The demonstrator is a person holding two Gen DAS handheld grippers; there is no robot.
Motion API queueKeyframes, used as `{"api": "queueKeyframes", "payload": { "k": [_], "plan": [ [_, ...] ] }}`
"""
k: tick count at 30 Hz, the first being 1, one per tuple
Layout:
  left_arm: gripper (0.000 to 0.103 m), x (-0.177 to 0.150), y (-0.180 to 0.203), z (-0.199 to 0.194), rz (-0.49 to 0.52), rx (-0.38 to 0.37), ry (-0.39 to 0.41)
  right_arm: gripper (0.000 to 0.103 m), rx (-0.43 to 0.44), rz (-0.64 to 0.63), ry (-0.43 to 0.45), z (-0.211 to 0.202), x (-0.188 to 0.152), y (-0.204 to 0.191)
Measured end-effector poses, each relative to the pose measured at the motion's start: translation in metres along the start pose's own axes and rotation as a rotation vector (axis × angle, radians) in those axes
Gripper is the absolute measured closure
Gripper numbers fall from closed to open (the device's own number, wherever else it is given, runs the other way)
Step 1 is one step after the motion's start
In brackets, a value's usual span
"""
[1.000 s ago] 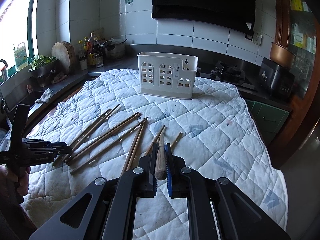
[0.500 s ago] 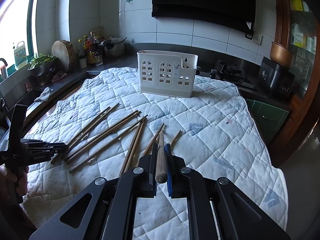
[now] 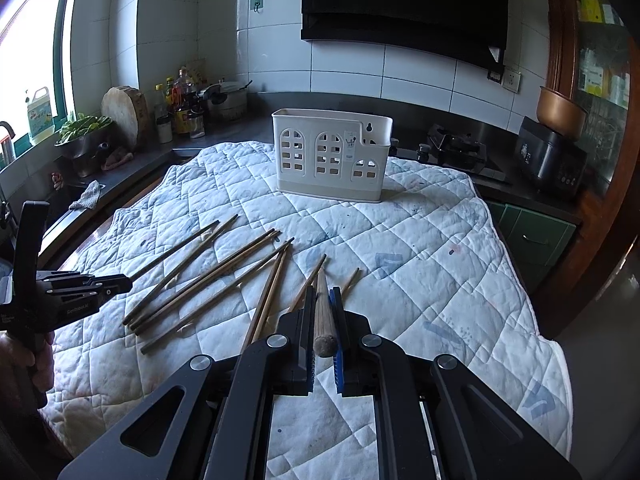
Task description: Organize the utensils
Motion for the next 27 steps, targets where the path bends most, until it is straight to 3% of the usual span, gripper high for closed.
{"api": "queueKeyframes", "payload": {
  "k": [6, 16, 27],
  "plan": [
    [0.097, 0.020, 0.004, -0.016, 0.022, -0.022, 0.080, 0.096, 0.000, 0.002, 0.011, -0.003, 0.008, -0.001],
    [0.097, 0.056, 0.012, -0.024, 0.052, -0.072, 0.143, 0.096, 0.010, 0.011, 0.036, -0.005, 0.035, 0.005],
    [0.097, 0.119, 0.027, -0.026, 0.110, -0.100, 0.088, 0.096, 0.035, 0.007, 0.021, 0.003, 0.115, 0.036]
  ]
}}
Point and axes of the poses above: each gripper's, at about its wrist camera, not at the fingertips, and z roughly the way its jaws point, y to its right, x to its top, the point moved 4 cm from there along z, roughly the way its jaws point
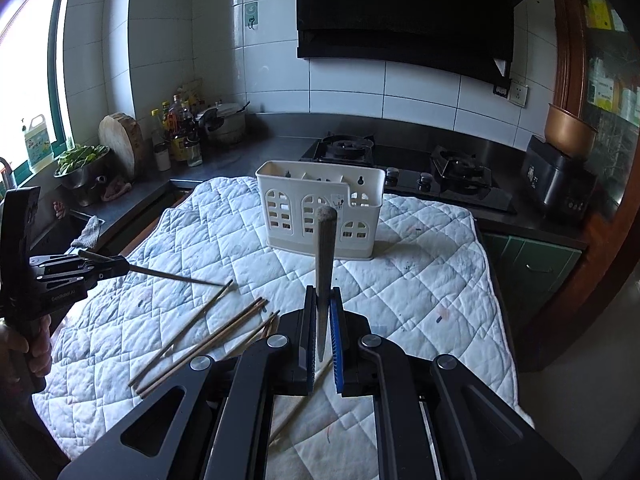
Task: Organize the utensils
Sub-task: 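Lift the chopsticks upright with both grippers and carry them over the white holder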
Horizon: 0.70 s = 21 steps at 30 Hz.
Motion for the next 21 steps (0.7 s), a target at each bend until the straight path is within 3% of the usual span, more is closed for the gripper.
{"api": "queueKeyframes", "payload": {
  "k": [13, 21],
  "plan": [
    [0.097, 0.089, 0.020, -0.009, 0.080, -0.005, 0.092, 0.096, -0.066, -0.045, 0.050, 0.032, 0.113, 0.028],
    [0.097, 0.175, 0.038, -0.023, 0.107, -0.006, 0.229, 0.096, -0.100, -0.037, 0.063, 0.064, 0.155, 0.042]
  ]
}}
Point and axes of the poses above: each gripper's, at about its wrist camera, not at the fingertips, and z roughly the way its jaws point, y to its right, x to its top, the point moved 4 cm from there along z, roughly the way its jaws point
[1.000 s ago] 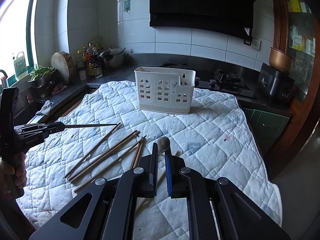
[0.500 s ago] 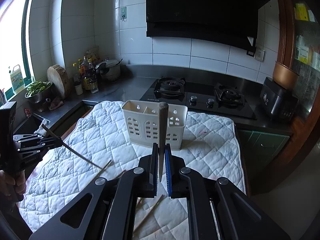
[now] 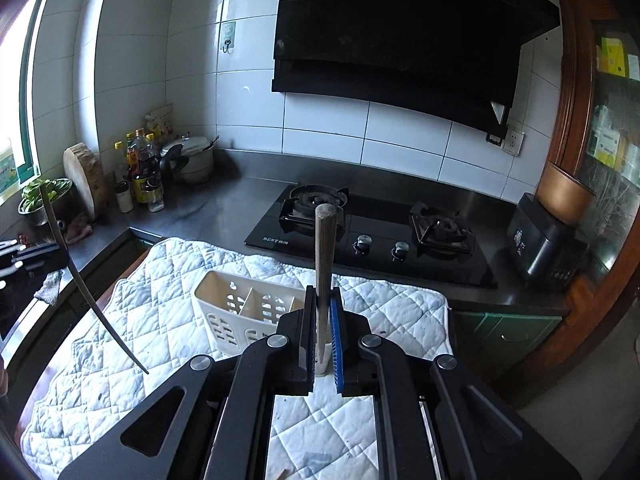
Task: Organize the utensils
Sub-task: 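Lift the chopsticks upright with both grippers and carry them over the white holder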
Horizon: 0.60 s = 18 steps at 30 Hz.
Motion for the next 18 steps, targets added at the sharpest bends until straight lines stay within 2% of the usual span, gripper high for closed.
{"api": "queueKeyframes", "payload": {
  "k": [4, 9, 13, 18],
  "plan": [
    [0.097, 0.040, 0.001, 0.014, -0.001, 0.028, 0.077, 0.096, -0.003, 0.014, -0.002, 0.019, 0.013, 0.006],
    [0.097, 0.062, -0.003, 0.045, -0.043, 0.037, 0.113, 0.096, -0.008, 0.025, -0.003, 0.039, 0.019, 0.011],
    [0.097, 0.061, -0.006, 0.074, -0.073, 0.033, 0.087, 0.096, 0.002, 0.032, -0.020, 0.056, 0.013, 0.011],
    [0.097, 0.045, -0.012, 0.103, -0.090, 0.031, 0.024, 0.096, 0.012, 0.034, -0.049, 0.074, -0.002, 0.010]
  ]
}}
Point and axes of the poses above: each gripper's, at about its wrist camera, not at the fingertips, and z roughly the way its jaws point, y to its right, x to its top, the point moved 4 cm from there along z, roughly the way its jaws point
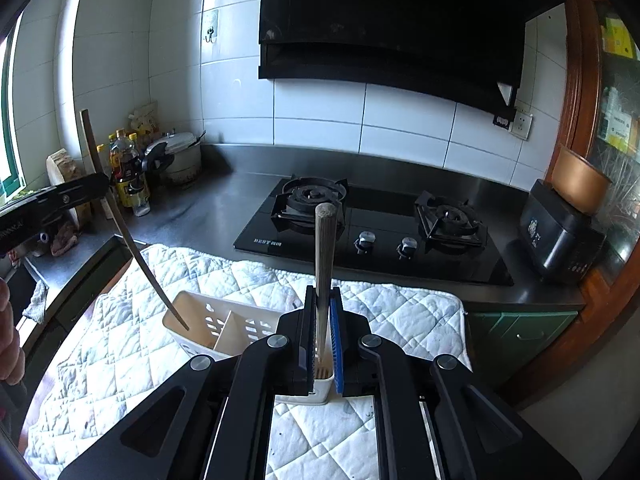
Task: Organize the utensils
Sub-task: 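Lower the chopsticks into the white holder and open both grippers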
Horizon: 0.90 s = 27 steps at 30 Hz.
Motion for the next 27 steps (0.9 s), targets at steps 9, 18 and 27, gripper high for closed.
{"api": "queueKeyframes", "payload": {
  "k": [9, 18, 27],
  "plan": [
    [0.097, -0.022, -0.005, 0.021, 0.019, 0.019, -0.057, 0.096, 0.004, 0.002, -0.050, 0.020, -0.019, -0.002],
    [0.094, -0.018, -0.003, 0.002, 0.044, 0.033, -0.028, 0.079, -0.025, -0.002, -0.007, 0.001, -0.018, -0.001],
    [0.071, -0.028, -0.008, -0.085, 0.054, 0.062, 0.063, 0.067, -0.028, -0.017, 0.085, -0.090, -0.041, -0.013]
  ]
}}
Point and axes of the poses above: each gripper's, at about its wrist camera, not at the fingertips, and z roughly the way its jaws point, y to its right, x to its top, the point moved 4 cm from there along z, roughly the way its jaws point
